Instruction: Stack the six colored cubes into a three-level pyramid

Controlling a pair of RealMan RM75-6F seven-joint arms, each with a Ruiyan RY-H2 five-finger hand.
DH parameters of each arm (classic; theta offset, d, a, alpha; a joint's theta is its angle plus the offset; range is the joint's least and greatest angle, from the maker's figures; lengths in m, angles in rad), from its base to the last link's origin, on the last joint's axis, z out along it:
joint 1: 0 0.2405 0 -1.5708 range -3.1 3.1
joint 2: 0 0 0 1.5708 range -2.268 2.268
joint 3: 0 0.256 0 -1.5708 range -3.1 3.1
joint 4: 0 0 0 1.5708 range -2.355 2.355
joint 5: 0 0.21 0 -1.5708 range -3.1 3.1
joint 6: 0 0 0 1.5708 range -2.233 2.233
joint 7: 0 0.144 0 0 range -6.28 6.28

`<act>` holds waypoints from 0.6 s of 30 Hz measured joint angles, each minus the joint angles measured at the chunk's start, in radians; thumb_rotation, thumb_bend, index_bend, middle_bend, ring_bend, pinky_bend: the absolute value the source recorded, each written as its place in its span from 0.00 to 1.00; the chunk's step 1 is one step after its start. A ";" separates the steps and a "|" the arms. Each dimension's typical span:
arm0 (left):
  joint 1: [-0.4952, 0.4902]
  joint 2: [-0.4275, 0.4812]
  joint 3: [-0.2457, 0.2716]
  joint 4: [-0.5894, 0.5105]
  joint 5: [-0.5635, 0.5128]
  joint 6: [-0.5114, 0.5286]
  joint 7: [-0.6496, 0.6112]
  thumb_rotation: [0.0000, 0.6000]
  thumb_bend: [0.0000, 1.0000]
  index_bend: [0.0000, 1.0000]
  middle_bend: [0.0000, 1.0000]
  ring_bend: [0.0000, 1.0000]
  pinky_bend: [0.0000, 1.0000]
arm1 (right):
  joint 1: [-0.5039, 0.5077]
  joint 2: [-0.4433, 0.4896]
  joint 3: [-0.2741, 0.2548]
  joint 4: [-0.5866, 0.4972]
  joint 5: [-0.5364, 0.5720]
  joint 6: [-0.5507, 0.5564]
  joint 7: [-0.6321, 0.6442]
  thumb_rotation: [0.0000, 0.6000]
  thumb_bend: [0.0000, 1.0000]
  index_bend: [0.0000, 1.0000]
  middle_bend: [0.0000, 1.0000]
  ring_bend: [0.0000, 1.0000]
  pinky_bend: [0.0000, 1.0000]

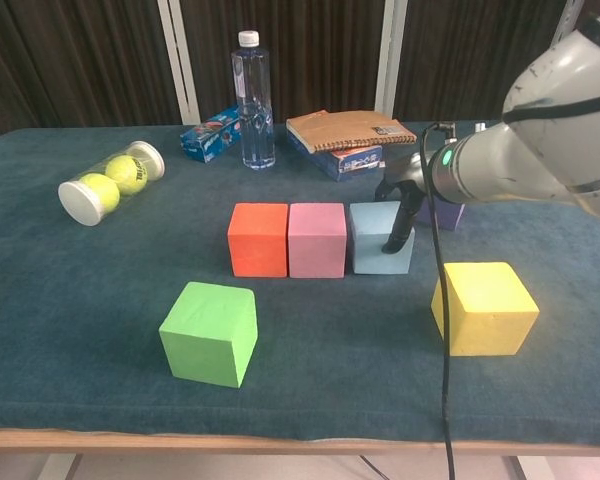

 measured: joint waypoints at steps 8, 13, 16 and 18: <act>0.002 0.000 -0.001 0.006 -0.003 0.000 -0.007 0.99 0.10 0.00 0.03 0.00 0.07 | -0.011 0.006 0.024 -0.012 0.010 -0.005 -0.020 1.00 0.24 0.46 0.00 0.00 0.00; 0.002 0.000 0.000 0.007 -0.002 0.000 -0.007 0.99 0.10 0.00 0.03 0.00 0.07 | -0.020 0.017 0.032 -0.023 0.016 -0.002 -0.028 1.00 0.24 0.46 0.00 0.00 0.00; 0.001 -0.001 0.000 0.007 -0.001 -0.001 -0.006 0.99 0.10 0.00 0.03 0.00 0.07 | -0.027 0.018 0.039 -0.023 0.006 -0.004 -0.023 1.00 0.24 0.46 0.00 0.00 0.00; 0.000 -0.001 0.000 0.007 -0.001 -0.002 -0.006 0.99 0.10 0.00 0.03 0.00 0.07 | -0.031 0.017 0.043 -0.022 -0.001 -0.008 -0.019 1.00 0.24 0.46 0.00 0.00 0.00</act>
